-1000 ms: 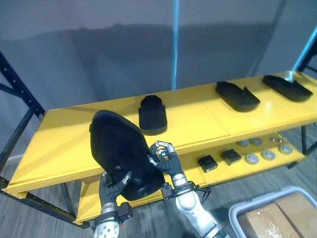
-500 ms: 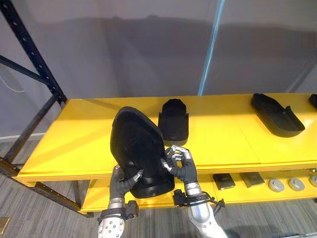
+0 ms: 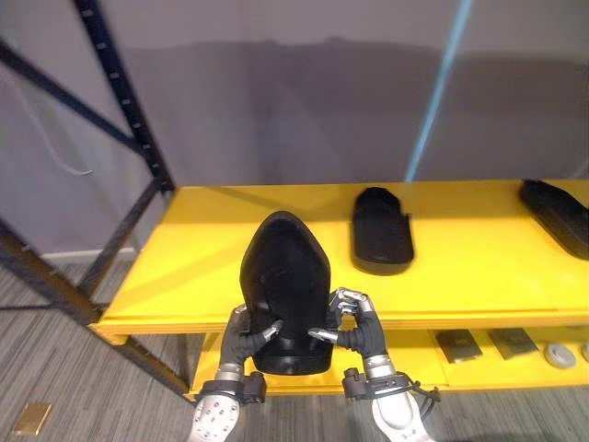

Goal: Walk over and take plastic housings, then place them on the shelf

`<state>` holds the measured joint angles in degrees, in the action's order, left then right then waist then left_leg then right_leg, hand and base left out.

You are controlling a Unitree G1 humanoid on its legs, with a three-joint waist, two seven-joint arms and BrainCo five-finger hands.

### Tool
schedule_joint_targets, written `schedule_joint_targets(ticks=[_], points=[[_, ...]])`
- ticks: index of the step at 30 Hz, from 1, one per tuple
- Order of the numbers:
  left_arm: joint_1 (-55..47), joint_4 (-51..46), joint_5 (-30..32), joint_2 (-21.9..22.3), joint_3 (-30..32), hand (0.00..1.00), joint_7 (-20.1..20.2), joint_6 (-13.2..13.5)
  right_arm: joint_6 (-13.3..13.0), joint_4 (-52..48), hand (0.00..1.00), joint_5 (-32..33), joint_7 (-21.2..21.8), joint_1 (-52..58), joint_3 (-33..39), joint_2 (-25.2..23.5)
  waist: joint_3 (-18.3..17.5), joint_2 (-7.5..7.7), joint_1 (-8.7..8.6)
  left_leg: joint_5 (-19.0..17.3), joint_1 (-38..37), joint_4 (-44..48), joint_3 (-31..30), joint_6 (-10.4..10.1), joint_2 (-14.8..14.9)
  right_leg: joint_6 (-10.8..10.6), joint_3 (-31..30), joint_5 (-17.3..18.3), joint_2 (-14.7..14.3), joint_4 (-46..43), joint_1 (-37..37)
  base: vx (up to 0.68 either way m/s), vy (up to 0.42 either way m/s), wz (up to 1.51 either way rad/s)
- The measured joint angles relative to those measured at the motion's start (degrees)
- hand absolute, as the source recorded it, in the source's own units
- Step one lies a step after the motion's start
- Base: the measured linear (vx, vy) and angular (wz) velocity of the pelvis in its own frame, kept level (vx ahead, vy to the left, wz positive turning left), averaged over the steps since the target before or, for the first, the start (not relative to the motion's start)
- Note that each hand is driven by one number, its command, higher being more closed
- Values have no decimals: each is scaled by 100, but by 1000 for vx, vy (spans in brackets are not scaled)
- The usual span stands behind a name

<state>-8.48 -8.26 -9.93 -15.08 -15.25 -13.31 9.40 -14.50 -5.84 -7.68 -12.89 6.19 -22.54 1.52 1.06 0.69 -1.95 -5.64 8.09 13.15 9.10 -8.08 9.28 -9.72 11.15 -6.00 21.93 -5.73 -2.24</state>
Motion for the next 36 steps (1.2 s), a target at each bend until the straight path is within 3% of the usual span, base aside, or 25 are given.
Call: schedule_joint_targets(ticks=[1,2,4,5,6,10,13,17,19,24,25,28,31,34,36], points=[[1,-62,5,-9,127,100,-7,13,66,-1,0,-137,1,-116,-8,-72,0,-12,129,-66,-3,90,322,114,12,224,52,-460,2,54,-235,-45,353,-98],[7,-103,9,-9,186,100,-14,17,87,-2,0,-201,-1,-180,-5,-106,-1,-18,148,-88,-8,76,485,168,22,427,98,-664,-26,159,-321,-64,390,-117],[176,-82,46,-10,284,100,-15,42,115,-20,0,-300,-44,-328,23,-191,59,-76,1,-102,8,-4,639,300,42,170,-41,-244,-296,-53,-488,-65,185,-55],[309,-66,172,-15,259,100,-12,41,129,-100,0,-408,-66,-308,117,-179,71,-90,-133,-58,-28,-102,631,361,-6,95,-281,224,-621,-119,-429,-77,65,-8],[459,-70,242,20,239,100,2,47,145,-275,0,-498,-66,-298,202,-131,84,-102,-163,-46,-48,-128,667,380,-80,187,-255,427,-755,6,-320,-77,25,-8],[825,-245,402,182,238,100,17,115,158,-815,0,-538,-69,-416,441,83,296,-180,-190,130,-89,-397,523,361,-239,153,-216,495,-753,331,-108,-82,-18,18],[839,-498,392,389,285,100,10,158,158,-1300,0,-465,-27,-418,657,318,350,-274,-119,555,-245,-1098,417,248,-187,73,-102,552,-915,328,-180,-31,-94,22],[878,-532,95,575,1222,100,-149,161,157,-1881,0,399,-22,-286,1974,319,358,-291,-97,916,-585,-1736,402,100,-38,88,-60,543,-1138,327,-108,53,-83,1],[875,-536,-8,567,1704,100,-280,160,78,-2241,0,1200,-31,-154,2780,357,358,-289,-164,940,-641,-1810,402,89,-43,91,-77,545,-1142,338,-65,77,9,4],[868,-537,-12,565,2049,100,-321,150,-184,-2345,0,2863,304,138,3263,304,359,-290,-228,941,-717,-1811,419,91,-49,91,-120,545,-1138,359,9,34,16,-1],[866,-537,-26,564,2121,100,-321,137,-266,-2344,0,3484,482,234,3432,275,364,-292,-254,941,-703,-1812,444,91,-48,91,-129,545,-1141,400,7,7,2,-4],[867,-527,-180,539,2413,100,-318,105,-357,-2240,0,4076,613,363,3688,182,430,-298,-311,939,-676,-1815,519,88,-37,94,-236,547,-1160,439,-65,-28,-3,-15],[1004,-228,-542,164,2874,100,-307,104,-369,-1816,0,4114,576,602,4290,91,579,-343,-405,974,-474,-1815,607,82,2,160,-320,491,-1206,419,-341,-69,-12,-15],[1295,416,-1100,-661,3216,100,-246,84,-333,-844,0,3890,382,914,4882,-20,767,-343,-418,1021,-228,-1813,675,85,42,203,-418,407,-1256,420,-636,-55,-14,-15],[1546,830,-1636,-1321,3380,100,-167,96,-155,1,0,3580,252,1247,5062,-43,877,-353,-417,1054,-69,-1810,692,86,55,217,-446,385,-1273,407,-819,-12,-12,-7]])
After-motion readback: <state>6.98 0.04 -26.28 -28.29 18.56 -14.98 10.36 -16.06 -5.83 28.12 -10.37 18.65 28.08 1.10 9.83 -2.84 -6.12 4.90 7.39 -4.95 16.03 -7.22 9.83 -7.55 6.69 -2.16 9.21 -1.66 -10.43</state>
